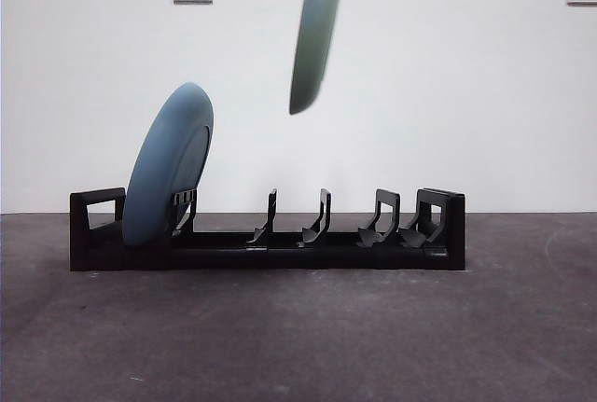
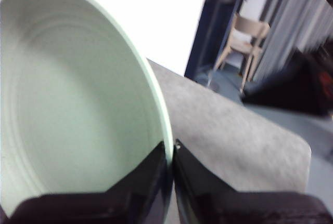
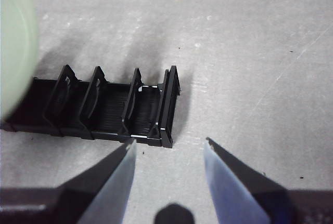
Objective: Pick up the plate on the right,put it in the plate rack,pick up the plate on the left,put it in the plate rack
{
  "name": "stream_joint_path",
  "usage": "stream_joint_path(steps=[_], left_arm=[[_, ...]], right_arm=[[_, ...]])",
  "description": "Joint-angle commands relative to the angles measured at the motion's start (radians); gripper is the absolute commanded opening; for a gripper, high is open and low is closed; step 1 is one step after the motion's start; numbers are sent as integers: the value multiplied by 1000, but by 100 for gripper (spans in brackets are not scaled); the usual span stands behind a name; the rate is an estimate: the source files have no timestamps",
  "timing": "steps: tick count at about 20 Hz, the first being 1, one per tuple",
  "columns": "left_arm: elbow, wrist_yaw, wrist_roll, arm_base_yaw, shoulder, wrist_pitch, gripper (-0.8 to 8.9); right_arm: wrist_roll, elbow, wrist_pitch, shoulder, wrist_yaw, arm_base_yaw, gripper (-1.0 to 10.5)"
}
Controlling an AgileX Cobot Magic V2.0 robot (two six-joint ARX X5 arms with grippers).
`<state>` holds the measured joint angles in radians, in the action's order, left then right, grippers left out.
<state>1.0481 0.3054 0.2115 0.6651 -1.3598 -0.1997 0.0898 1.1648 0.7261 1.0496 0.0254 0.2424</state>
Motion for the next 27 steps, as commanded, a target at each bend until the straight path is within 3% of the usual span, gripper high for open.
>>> stream_joint_path(steps=[1,7,22,27], left_arm=[[57,51,61,-40,-65,-17,-9],[151,69,137,-96,-223,-17,-9],[151,87,124,-105,-354,77,-9],[151,30,98,-102,-354,128,-7]], right_arm=[[12,2,-3,2,0,1,217],[13,1,-3,2,0,0,218],[12,1,-3,4,-2,0,217],[12,1,-3,4,-2,0,217]])
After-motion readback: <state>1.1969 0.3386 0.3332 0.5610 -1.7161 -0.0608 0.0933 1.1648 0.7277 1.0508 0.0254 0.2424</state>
